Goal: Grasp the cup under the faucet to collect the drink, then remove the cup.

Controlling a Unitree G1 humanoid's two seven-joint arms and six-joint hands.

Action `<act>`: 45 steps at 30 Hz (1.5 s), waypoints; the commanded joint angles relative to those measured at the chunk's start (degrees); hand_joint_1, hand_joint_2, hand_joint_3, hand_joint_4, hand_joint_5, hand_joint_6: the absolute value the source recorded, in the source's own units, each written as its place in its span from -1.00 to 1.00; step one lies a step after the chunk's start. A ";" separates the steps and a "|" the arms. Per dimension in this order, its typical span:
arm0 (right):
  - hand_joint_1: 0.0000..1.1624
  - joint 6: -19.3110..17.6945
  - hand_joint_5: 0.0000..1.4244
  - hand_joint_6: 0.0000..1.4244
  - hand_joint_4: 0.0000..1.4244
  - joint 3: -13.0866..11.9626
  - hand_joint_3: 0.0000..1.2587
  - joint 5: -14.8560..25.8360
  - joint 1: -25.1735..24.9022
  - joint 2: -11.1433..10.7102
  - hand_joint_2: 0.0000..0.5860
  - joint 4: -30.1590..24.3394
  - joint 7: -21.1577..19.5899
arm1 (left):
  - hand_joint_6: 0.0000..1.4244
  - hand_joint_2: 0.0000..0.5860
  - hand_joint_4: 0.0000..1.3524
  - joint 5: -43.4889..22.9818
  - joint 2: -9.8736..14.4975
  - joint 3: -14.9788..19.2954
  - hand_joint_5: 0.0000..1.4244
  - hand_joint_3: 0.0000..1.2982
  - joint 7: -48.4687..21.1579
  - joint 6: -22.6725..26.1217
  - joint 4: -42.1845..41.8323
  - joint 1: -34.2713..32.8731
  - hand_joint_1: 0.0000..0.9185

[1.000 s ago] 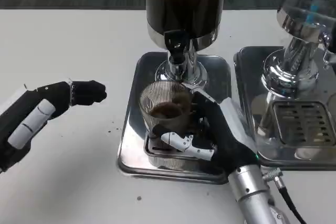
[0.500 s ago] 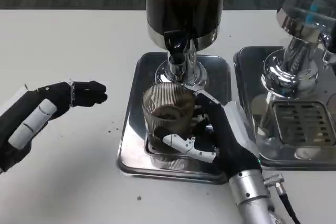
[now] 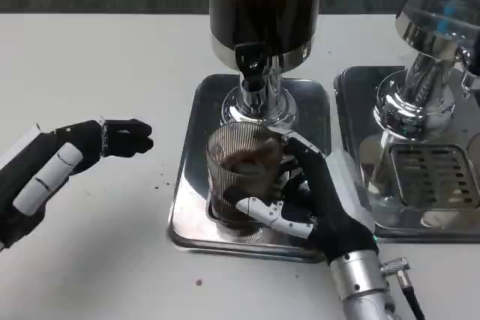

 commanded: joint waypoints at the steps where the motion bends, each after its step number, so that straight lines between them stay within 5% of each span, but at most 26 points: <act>1: 0.03 -1.64 -0.08 0.28 -0.22 -0.36 -0.26 -0.23 0.93 -0.26 -0.24 1.01 -1.76 | -0.60 -0.29 -0.42 0.86 0.43 -0.44 -0.53 -0.37 0.47 0.34 0.60 -0.58 -1.00; 16: 0.05 -3.45 -0.02 0.36 -0.16 -0.73 -0.20 -2.33 2.08 -0.76 -0.22 0.13 -6.61 | -0.59 -0.28 -0.41 0.99 0.18 -0.65 -0.53 -0.37 0.43 0.30 0.93 -0.78 -1.00; 45: 0.02 -4.52 0.03 0.44 -0.11 -2.58 -0.14 -1.87 4.41 -1.50 -0.19 -6.44 -6.64 | -0.57 -0.26 -0.41 1.95 -0.54 -1.49 -0.51 -0.39 0.70 0.09 2.95 -1.66 -1.00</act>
